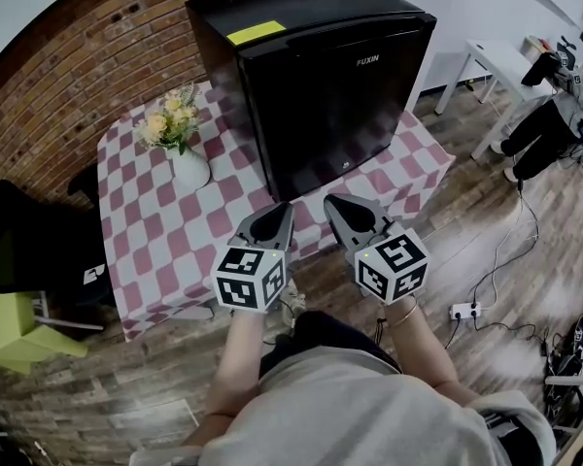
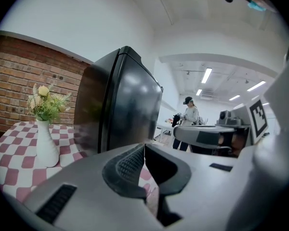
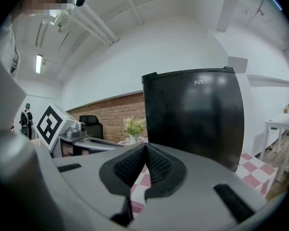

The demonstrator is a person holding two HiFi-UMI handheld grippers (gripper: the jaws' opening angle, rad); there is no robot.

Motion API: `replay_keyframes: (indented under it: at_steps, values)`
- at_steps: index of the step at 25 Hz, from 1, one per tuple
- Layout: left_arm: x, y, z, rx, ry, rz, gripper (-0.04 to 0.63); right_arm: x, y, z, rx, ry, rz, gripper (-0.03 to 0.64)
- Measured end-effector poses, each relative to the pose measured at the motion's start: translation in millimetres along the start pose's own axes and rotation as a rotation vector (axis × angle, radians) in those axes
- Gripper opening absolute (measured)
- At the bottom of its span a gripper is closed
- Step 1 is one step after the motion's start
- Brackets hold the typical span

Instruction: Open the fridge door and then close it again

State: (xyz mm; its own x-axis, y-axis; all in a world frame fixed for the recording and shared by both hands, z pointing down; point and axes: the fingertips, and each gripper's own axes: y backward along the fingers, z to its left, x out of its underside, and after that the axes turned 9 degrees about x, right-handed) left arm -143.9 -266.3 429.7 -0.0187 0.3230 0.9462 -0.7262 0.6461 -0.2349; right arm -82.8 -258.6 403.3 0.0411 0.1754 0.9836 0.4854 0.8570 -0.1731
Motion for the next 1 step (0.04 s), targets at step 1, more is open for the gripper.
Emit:
replay_keyframes:
  at_steps: [1]
  values:
    - [0.5, -0.4, -0.7, 0.004, 0.002, 0.000, 0.009, 2.1, 0.0, 1.0, -0.002, 0.005, 0.006, -0.002]
